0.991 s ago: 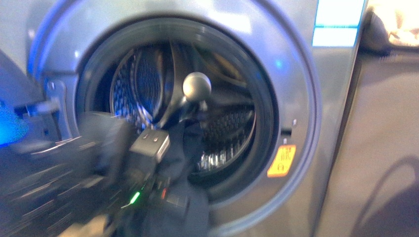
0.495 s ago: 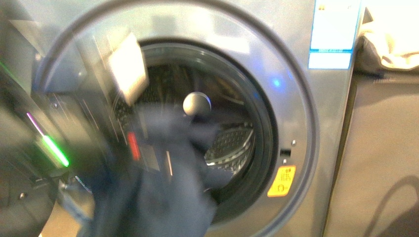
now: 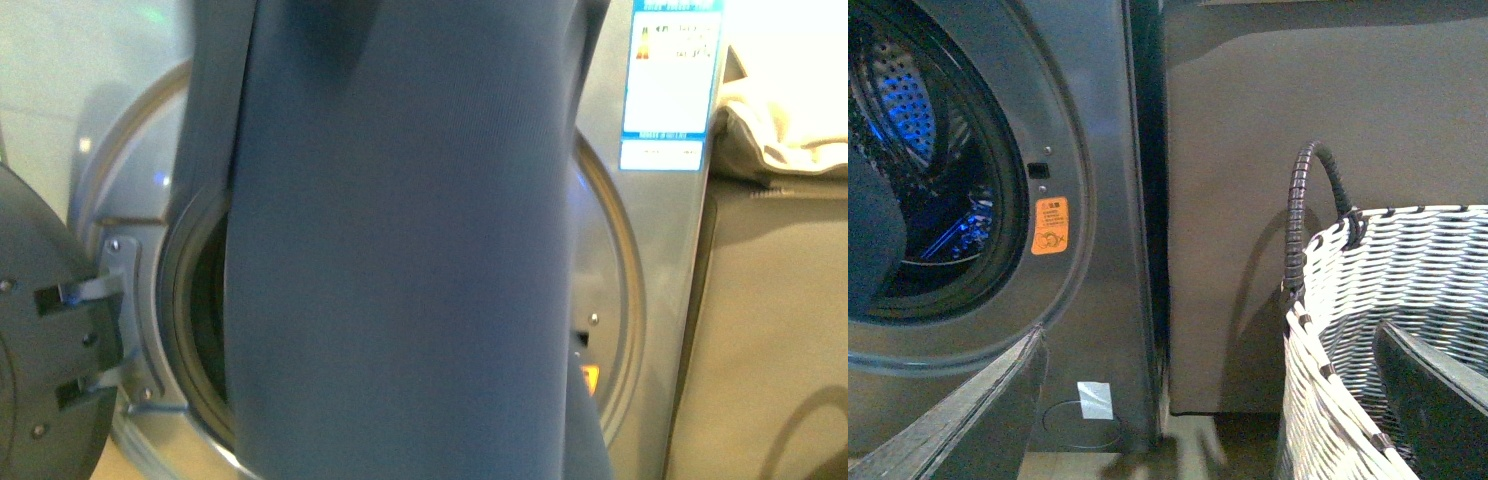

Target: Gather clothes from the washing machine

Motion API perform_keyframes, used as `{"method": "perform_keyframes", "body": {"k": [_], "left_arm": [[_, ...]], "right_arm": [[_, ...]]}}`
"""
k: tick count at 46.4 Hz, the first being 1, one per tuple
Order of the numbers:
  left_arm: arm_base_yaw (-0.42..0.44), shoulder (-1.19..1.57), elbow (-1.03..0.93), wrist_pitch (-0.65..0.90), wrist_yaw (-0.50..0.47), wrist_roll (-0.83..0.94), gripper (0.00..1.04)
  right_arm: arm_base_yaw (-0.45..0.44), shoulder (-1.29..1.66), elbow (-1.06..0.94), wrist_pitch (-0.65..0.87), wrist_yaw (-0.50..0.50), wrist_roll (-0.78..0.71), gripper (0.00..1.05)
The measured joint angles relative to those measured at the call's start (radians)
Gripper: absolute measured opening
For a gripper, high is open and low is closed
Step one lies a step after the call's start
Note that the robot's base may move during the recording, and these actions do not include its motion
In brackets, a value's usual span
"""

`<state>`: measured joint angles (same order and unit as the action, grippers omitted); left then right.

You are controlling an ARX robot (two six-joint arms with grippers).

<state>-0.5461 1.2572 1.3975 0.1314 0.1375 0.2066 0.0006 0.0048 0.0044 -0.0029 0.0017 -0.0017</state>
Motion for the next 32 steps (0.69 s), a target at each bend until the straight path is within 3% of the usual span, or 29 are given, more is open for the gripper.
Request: {"method": "perform_keyframes", "body": {"k": [18, 32], "left_arm": [[-0.238, 0.231, 0.418, -0.195, -0.048, 0.117, 0.1], [-0.197, 0.428, 0.777, -0.316, -0.03, 0.133, 0.1]], "right_arm": [[0.0, 0.0, 0.0, 0.0, 0.0, 0.0, 0.97], [0.0, 0.0, 0.0, 0.0, 0.0, 0.0, 0.97]]}}
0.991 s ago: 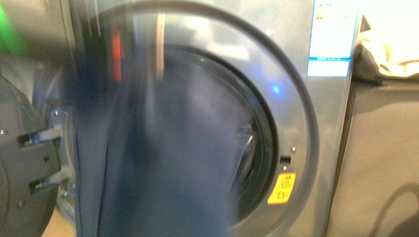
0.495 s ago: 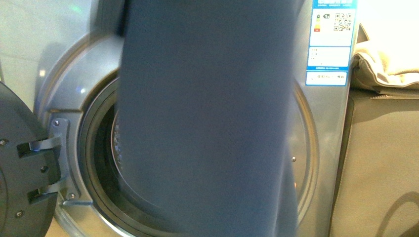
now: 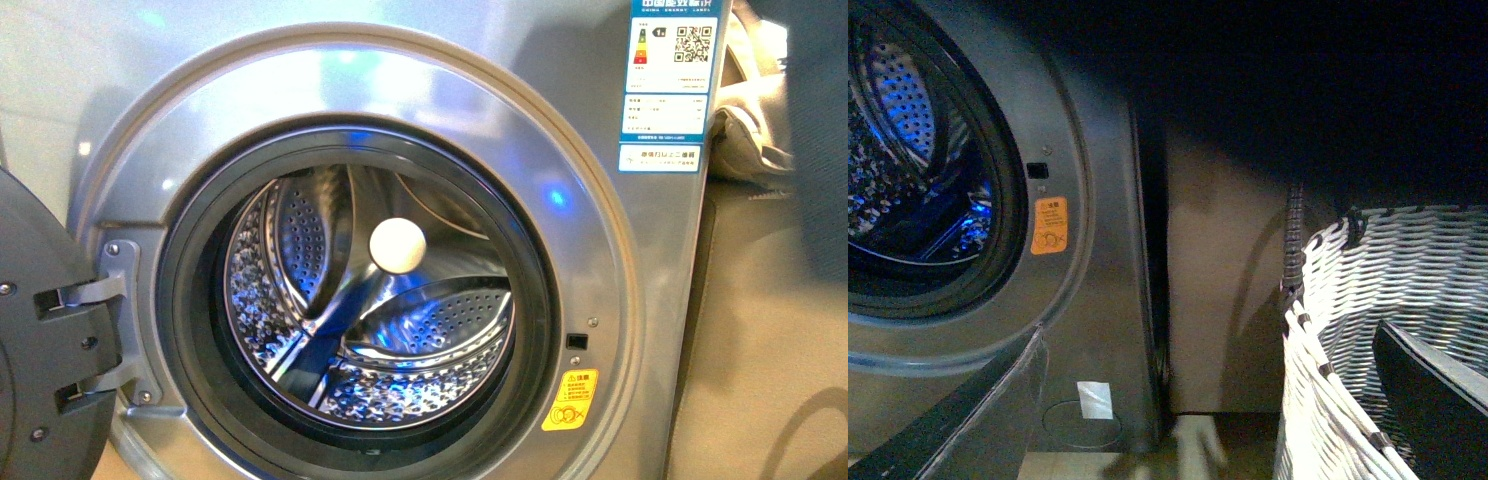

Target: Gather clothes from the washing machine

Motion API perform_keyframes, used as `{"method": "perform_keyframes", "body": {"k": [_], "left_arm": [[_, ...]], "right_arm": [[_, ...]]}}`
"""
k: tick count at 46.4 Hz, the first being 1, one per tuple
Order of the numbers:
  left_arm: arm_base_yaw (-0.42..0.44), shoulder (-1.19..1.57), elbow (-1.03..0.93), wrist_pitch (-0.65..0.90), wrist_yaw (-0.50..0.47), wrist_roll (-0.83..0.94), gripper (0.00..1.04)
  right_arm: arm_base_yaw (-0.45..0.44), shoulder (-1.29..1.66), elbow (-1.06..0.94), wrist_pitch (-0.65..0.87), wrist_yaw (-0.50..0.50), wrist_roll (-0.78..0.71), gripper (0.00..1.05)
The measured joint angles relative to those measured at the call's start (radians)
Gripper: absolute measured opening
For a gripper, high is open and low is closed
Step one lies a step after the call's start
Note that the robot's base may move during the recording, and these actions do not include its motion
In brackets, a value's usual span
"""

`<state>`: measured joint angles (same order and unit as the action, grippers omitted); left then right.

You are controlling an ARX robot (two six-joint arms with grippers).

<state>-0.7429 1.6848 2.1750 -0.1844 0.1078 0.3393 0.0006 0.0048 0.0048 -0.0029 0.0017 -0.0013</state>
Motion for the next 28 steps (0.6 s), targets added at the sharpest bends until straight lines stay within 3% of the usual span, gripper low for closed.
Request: {"method": "perform_keyframes", "body": {"k": [7, 28], "left_arm": [[0.036, 0.011, 0.053, -0.001, -0.013, 0.0, 0.1], [0.035, 0.013, 0.056, -0.003, -0.015, 0.0, 0.1]], "right_arm": [[0.0, 0.0, 0.0, 0.0, 0.0, 0.0, 0.97], [0.0, 0.0, 0.0, 0.0, 0.0, 0.0, 0.97]]}}
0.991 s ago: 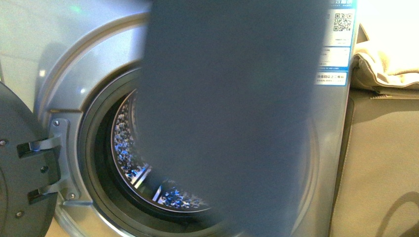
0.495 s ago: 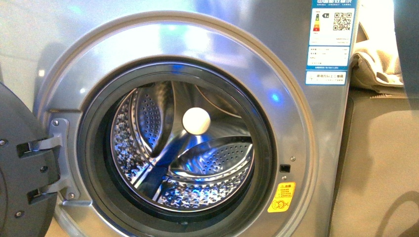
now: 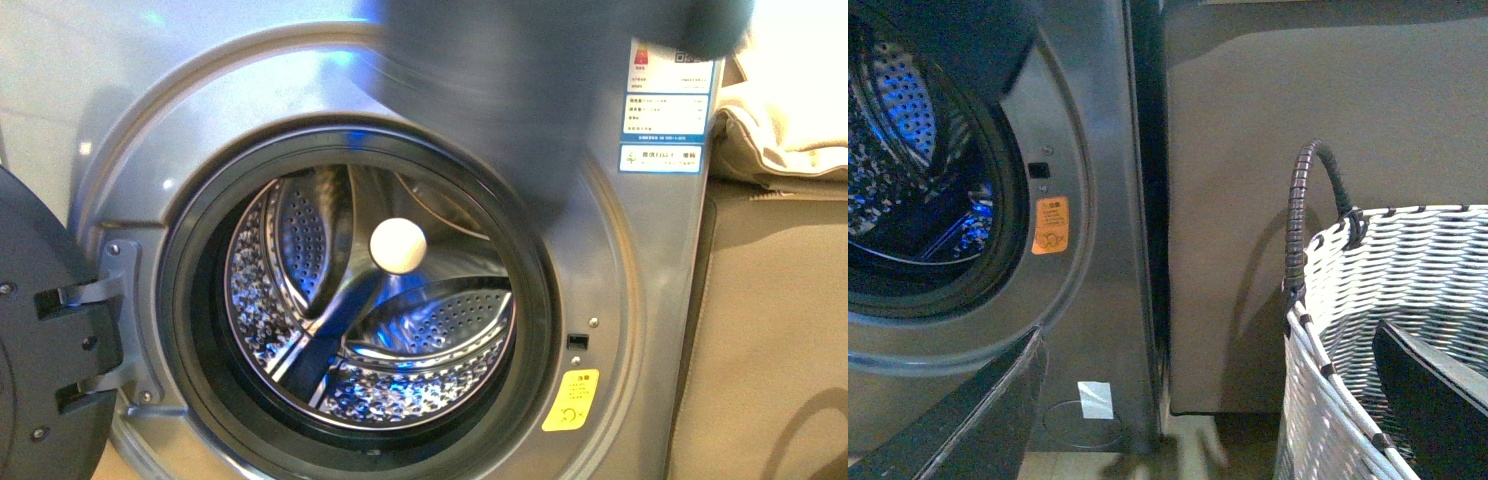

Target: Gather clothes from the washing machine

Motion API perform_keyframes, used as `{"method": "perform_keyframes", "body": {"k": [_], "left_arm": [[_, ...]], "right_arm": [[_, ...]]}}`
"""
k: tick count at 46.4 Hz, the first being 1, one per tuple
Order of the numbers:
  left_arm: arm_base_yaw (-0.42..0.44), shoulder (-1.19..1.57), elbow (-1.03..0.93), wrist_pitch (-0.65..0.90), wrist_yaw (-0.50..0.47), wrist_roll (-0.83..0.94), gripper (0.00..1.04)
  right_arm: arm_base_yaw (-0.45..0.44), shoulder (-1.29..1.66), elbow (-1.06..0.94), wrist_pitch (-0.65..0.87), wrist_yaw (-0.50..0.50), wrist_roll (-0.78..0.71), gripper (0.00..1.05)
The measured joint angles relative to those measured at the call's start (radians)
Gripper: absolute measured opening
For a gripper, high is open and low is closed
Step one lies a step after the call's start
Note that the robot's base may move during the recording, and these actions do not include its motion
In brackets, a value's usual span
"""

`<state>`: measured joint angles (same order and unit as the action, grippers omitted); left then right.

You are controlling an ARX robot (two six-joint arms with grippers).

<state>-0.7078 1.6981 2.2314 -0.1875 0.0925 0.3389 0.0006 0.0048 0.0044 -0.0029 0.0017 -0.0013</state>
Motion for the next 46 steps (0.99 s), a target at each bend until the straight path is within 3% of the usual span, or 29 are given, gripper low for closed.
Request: {"method": "perform_keyframes", "body": {"k": [7, 14, 17, 25, 32, 38, 46], "left_arm": [[-0.001, 0.0, 0.0, 0.0, 0.008, 0.0, 0.1], [-0.002, 0.0, 0.0, 0.0, 0.009, 0.0, 0.1], [-0.002, 0.0, 0.0, 0.0, 0.007, 0.0, 0.1], [-0.002, 0.0, 0.0, 0.0, 0.005, 0.0, 0.1], [-0.002, 0.0, 0.0, 0.0, 0.004, 0.0, 0.1], [-0.002, 0.0, 0.0, 0.0, 0.005, 0.0, 0.1], [-0.002, 0.0, 0.0, 0.0, 0.005, 0.0, 0.1]], "right_arm": [[0.0, 0.0, 0.0, 0.0, 0.0, 0.0, 0.97], [-0.171, 0.081, 0.005, 0.305, -0.445, 0.252, 0.97], [-0.214, 0.165, 0.048, 0.405, -0.526, 0.339, 0.97], [-0.188, 0.341, 0.252, 0.557, -0.557, 0.375, 0.97], [-0.107, 0.474, 0.446, 0.629, -0.569, 0.364, 0.97], [0.012, 0.628, 0.66, 0.631, -0.554, 0.291, 0.97], [0.085, 0.78, 0.837, 0.598, -0.526, 0.194, 0.97]]}}
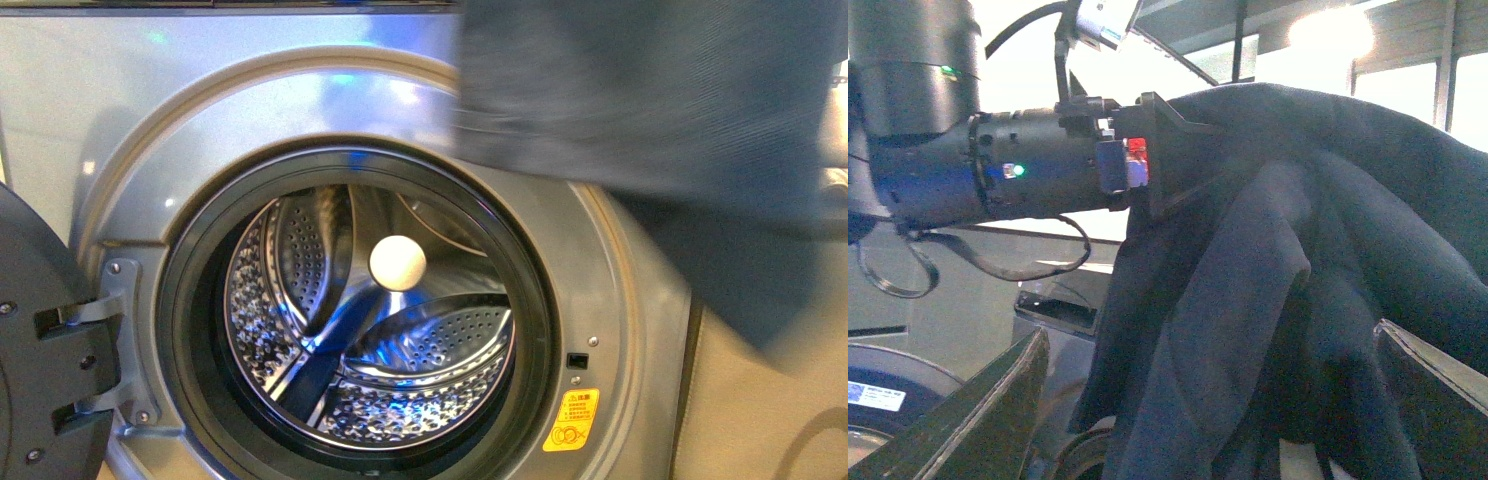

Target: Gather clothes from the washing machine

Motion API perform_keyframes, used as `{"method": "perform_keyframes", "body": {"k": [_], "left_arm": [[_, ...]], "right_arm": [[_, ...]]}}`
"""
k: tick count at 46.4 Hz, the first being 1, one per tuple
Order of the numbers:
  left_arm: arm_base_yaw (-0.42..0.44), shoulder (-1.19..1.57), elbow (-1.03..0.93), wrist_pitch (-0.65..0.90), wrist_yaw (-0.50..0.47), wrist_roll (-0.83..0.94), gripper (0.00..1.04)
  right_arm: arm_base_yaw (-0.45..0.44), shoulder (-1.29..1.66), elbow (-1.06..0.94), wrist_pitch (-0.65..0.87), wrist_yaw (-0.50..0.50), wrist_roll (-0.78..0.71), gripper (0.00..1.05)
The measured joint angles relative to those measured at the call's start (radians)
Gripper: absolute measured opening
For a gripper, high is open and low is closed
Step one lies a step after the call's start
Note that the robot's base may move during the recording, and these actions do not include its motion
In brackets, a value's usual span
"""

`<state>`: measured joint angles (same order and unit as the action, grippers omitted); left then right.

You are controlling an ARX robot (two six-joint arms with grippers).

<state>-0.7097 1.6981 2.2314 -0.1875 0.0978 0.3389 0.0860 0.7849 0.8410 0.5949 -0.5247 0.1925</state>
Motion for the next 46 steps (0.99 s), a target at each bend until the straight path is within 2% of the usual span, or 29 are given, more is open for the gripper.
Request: {"method": "perform_keyframes", "body": {"k": [8, 25, 34, 46], "left_arm": [[0.0, 0.0, 0.0, 0.0, 0.0, 0.0, 0.1], [0.0, 0.0, 0.0, 0.0, -0.001, 0.0, 0.1], [0.0, 0.0, 0.0, 0.0, -0.002, 0.0, 0.1], [0.001, 0.0, 0.0, 0.0, -0.01, 0.0, 0.1]], "right_arm": [[0.017, 0.154, 0.131, -0.018, 0.019, -0.105, 0.97], [0.046, 0.328, 0.236, -0.047, 0.038, -0.216, 0.97], [0.093, 0.422, 0.27, -0.041, 0.066, -0.237, 0.97], [0.203, 0.548, 0.379, -0.008, 0.149, -0.233, 0.97]]}}
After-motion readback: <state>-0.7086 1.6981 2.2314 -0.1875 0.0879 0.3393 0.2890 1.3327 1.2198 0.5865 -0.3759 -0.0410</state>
